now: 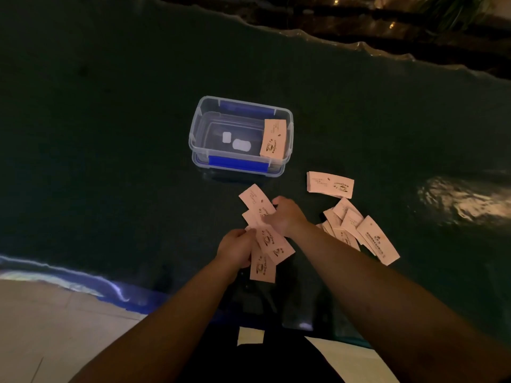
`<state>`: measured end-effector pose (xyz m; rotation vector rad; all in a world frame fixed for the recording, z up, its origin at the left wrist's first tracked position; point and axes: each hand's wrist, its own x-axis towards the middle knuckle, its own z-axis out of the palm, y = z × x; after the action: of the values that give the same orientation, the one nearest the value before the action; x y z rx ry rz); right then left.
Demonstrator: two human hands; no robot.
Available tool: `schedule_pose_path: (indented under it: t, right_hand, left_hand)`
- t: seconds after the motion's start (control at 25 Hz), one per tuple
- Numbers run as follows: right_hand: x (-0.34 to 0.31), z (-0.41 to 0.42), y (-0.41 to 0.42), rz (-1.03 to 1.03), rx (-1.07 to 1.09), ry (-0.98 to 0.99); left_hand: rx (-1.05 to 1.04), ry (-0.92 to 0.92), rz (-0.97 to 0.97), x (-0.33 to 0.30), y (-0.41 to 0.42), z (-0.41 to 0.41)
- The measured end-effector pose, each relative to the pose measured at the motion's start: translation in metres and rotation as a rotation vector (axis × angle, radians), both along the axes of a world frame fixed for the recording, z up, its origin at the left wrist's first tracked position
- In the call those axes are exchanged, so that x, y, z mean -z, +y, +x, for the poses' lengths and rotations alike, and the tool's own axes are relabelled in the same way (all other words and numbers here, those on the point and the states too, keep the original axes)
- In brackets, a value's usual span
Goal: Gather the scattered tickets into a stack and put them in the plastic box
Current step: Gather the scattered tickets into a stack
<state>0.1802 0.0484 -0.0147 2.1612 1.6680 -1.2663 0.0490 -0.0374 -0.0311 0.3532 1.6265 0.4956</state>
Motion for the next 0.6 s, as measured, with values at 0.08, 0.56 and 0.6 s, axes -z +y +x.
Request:
schedule_pose_path:
  t: [0.08,0.56,0.6]
  right_hand:
    - [-0.003,0.001,-0.010,-0.002,0.018,0.000]
    - [-0.019,0.017,-0.042,-0.018,0.115,0.038]
    - [-0.020,0.018,-0.034,0.026,0.072,0.044]
  left_hand:
    - [-0.011,-0.020,0.001,-0.001,0.004,0.002]
    - [0.355,0.256,0.351,-0.003,-0.004,0.004]
    - [0.486,0.327,0.428,-0.002,-0.012,0.001]
